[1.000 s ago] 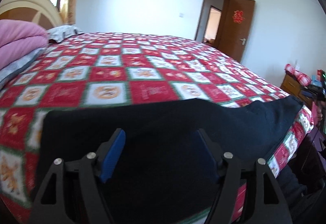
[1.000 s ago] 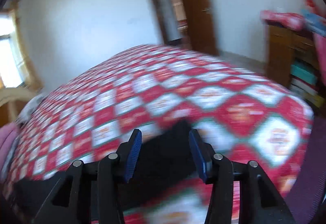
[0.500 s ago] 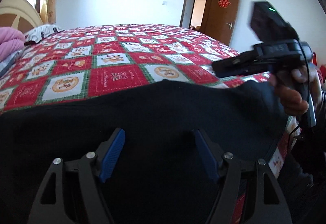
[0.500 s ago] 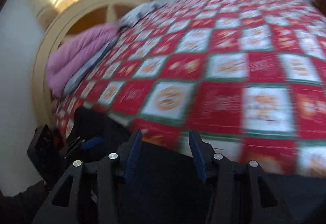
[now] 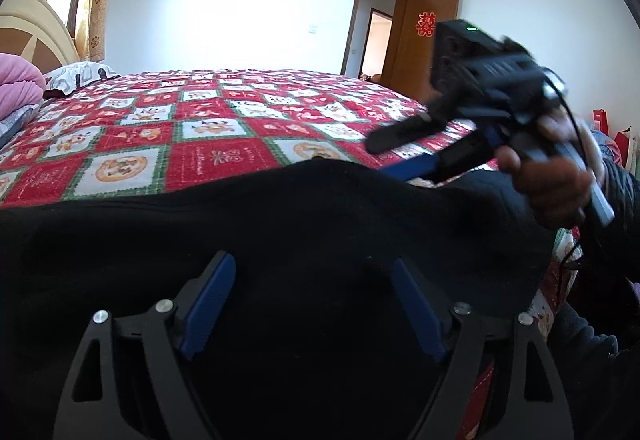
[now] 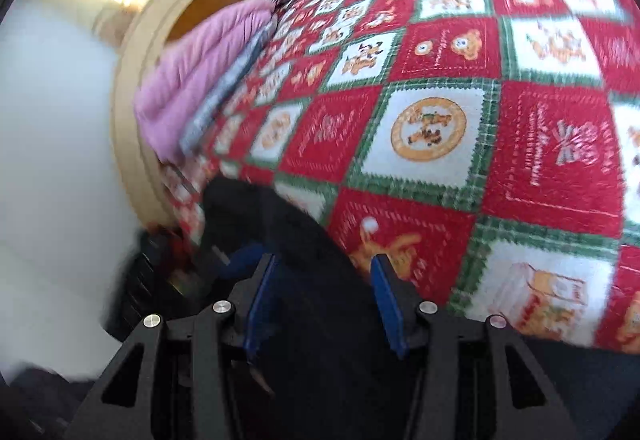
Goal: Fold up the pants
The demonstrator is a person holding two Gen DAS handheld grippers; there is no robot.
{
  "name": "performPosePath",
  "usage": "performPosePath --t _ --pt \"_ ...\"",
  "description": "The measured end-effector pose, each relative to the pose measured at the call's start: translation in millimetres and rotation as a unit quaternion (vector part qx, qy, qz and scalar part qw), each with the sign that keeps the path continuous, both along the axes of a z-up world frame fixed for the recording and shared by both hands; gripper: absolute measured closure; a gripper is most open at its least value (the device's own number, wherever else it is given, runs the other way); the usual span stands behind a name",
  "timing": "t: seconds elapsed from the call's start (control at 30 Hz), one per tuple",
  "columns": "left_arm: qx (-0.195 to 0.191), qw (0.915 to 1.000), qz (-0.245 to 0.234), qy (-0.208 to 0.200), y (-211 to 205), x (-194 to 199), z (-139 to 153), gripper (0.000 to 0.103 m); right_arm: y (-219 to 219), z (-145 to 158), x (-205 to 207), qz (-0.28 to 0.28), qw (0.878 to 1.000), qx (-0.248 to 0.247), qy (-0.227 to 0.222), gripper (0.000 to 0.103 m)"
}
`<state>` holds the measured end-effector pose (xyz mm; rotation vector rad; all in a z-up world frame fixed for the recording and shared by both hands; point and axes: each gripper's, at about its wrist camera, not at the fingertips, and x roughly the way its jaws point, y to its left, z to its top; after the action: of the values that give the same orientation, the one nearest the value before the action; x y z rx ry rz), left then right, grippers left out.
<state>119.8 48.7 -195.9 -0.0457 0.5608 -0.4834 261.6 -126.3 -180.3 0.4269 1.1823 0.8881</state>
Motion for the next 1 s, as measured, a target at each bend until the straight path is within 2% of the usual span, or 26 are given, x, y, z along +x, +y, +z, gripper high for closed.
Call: performPosePath --t 0.2,0.4,0.47,0.57,0.73,0.87,1.0 --pt "-0.002 1.0 -0.003 -0.007 1 -2 -2 0.019 11 2 21 -0.003 0.996 0.054 0.07 0.053" --pt "0.002 0.9999 -0.002 -0.012 -1 -3 -3 0.019 29 -7 21 0.024 0.993 0.014 0.114 0.053" --pt "0.001 0.9999 -0.002 -0.012 0 -2 -3 0.019 33 -15 24 0.029 0.989 0.025 0.142 0.062" --pt "0.0 0.9999 -0.002 -0.013 0 -3 -3 0.018 39 -26 29 0.03 0.98 0.067 0.188 0.062" --pt "0.0 0.9999 -0.003 -0.015 0 -3 -4 0.018 43 -43 33 0.006 0.965 0.101 0.243 0.063" --pt "-0.001 0.9999 -0.003 -0.015 0 -3 -4 0.018 41 -47 29 -0.024 0.962 0.103 0.253 0.085" --pt "-0.002 0.9999 -0.003 -0.015 -1 -4 -4 0.018 37 -45 28 -0.041 0.962 0.111 0.244 0.091"
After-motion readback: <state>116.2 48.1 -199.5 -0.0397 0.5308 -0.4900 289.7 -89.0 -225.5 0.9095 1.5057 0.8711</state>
